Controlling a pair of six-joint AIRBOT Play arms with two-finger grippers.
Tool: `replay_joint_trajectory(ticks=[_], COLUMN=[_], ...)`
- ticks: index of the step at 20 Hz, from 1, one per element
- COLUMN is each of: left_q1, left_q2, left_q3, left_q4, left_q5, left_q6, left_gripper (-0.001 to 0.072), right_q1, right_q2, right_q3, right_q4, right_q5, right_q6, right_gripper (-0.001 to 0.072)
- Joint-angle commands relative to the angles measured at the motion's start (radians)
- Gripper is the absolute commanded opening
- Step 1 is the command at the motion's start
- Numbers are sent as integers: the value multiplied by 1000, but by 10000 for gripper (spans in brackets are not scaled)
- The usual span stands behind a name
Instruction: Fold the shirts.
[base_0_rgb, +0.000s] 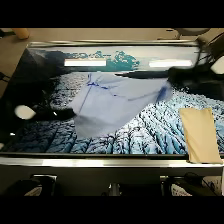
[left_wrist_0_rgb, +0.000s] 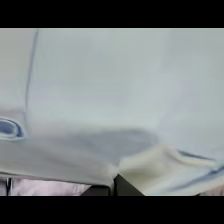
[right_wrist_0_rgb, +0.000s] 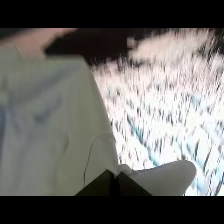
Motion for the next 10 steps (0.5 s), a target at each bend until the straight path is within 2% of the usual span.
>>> replay_joint_trajectory(ticks=[1, 3, 5, 7, 10], left_q1=[77, 172, 254, 275, 275], left_q2=[223, 313, 360, 386, 368], left_q3=[420, 689, 835, 856, 846], left_q4=[132, 250, 288, 262, 266], left_q5=[38, 70, 53, -39, -241], left_q6=[34, -51, -156, -188, -186], left_gripper=[22, 22, 22, 22, 22], right_q1=[-119, -186, -195, -195, -195], right_q2=[182, 312, 436, 510, 533], right_q3=[242, 353, 376, 376, 376], right_q4=[-10, -70, -141, -143, -169], right_q5=[-202, -235, -243, -236, -230], right_q6=[48, 48, 84, 89, 89], right_gripper=[19, 19, 18, 18, 19])
